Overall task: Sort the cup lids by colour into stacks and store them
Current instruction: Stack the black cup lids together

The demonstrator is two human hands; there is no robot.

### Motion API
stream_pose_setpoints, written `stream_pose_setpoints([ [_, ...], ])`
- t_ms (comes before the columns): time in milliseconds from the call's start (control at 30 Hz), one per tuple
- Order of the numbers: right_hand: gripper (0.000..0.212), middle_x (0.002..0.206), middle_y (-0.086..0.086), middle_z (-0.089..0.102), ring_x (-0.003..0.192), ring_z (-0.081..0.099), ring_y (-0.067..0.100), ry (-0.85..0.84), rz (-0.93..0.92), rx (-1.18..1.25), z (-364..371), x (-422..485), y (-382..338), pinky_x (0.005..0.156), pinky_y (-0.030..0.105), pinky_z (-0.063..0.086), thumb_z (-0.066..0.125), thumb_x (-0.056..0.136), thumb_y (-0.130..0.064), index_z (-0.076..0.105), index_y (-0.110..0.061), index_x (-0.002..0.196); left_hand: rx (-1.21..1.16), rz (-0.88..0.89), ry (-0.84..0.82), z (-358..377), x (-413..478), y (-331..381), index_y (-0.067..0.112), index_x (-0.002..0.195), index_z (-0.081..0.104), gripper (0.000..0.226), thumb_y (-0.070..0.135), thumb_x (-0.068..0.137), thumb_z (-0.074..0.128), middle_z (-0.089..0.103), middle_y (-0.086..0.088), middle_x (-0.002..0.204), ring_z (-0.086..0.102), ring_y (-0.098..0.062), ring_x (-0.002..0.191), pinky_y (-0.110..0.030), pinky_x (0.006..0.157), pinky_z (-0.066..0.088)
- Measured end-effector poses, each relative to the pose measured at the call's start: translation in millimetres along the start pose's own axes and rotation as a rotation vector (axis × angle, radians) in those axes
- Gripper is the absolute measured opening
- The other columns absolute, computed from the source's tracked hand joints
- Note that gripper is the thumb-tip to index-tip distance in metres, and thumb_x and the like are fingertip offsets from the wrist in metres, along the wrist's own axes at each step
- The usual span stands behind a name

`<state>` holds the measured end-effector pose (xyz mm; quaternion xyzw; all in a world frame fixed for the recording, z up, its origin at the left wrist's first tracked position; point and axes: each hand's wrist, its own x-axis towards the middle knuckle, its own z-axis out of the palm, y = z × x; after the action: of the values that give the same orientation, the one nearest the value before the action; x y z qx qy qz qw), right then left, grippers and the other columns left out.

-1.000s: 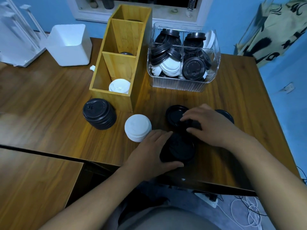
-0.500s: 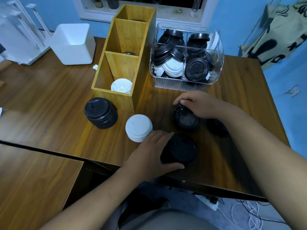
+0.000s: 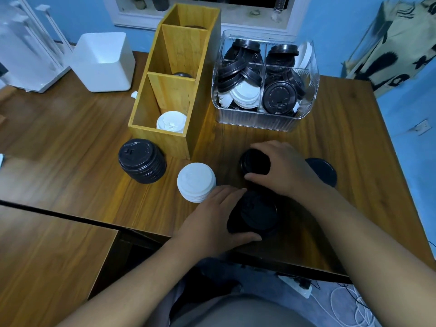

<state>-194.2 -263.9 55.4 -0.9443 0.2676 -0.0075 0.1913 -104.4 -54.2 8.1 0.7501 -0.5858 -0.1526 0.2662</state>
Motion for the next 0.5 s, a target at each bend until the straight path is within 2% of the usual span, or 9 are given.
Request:
stream_pose_setpoints([
  [100, 0.081, 0.142, -0.02, 0.049, 0.131, 0.042, 0.005, 0.097, -0.035, 0.209, -17, -34, 4, 0.107, 0.031, 0.036, 0.073, 0.076, -0.067, 0.047, -0.036, 0.146, 0.006, 0.005, 0.007, -1, 1, 0, 0.018, 0.15, 0.046, 0.1, 0.079, 0.074, 0.069, 0.051, 0.005, 0.144, 0.039, -0.008, 0.138, -0.019, 0.116, 0.026],
  [200, 0.082, 0.139, -0.032, 0.045, 0.131, 0.037, -0.005, 0.039, -0.115, 0.218, -17, -74, -1, 0.105, 0.016, 0.026, 0.065, 0.074, -0.078, 0.046, -0.043, 0.145, -0.003, 0.023, 0.033, -2, 3, 1, 0.018, 0.145, 0.049, 0.096, 0.077, 0.073, 0.071, 0.054, 0.005, 0.139, 0.043, -0.009, 0.133, -0.02, 0.114, 0.03],
  [300, 0.085, 0.143, -0.032, 0.04, 0.132, 0.029, -0.007, -0.051, -0.139, 0.158, 2, -93, -6, 0.102, 0.005, 0.017, 0.056, 0.075, -0.082, 0.041, -0.043, 0.149, -0.02, -0.005, 0.013, -1, 1, 1, 0.02, 0.154, 0.039, 0.104, 0.075, 0.072, 0.074, 0.049, 0.007, 0.145, 0.039, -0.006, 0.137, -0.026, 0.116, 0.034],
  [400, 0.086, 0.145, -0.026, 0.04, 0.131, 0.024, -0.005, -0.029, -0.146, 0.119, 19, -95, -8, 0.103, 0.006, 0.017, 0.052, 0.077, -0.081, 0.042, -0.037, 0.15, -0.07, -0.054, -0.002, 1, -1, 0, 0.026, 0.161, 0.02, 0.117, 0.074, 0.07, 0.075, 0.044, 0.009, 0.15, 0.036, -0.003, 0.14, -0.023, 0.116, 0.033],
  [500, 0.084, 0.144, -0.021, 0.042, 0.132, 0.026, 0.0, 0.024, -0.15, 0.099, 28, -93, -12, 0.103, 0.012, 0.022, 0.056, 0.08, -0.078, 0.043, -0.034, 0.151, -0.086, -0.059, -0.01, 1, -2, 0, 0.027, 0.161, 0.017, 0.118, 0.072, 0.07, 0.077, 0.042, 0.009, 0.151, 0.036, -0.001, 0.139, -0.018, 0.113, 0.03],
])
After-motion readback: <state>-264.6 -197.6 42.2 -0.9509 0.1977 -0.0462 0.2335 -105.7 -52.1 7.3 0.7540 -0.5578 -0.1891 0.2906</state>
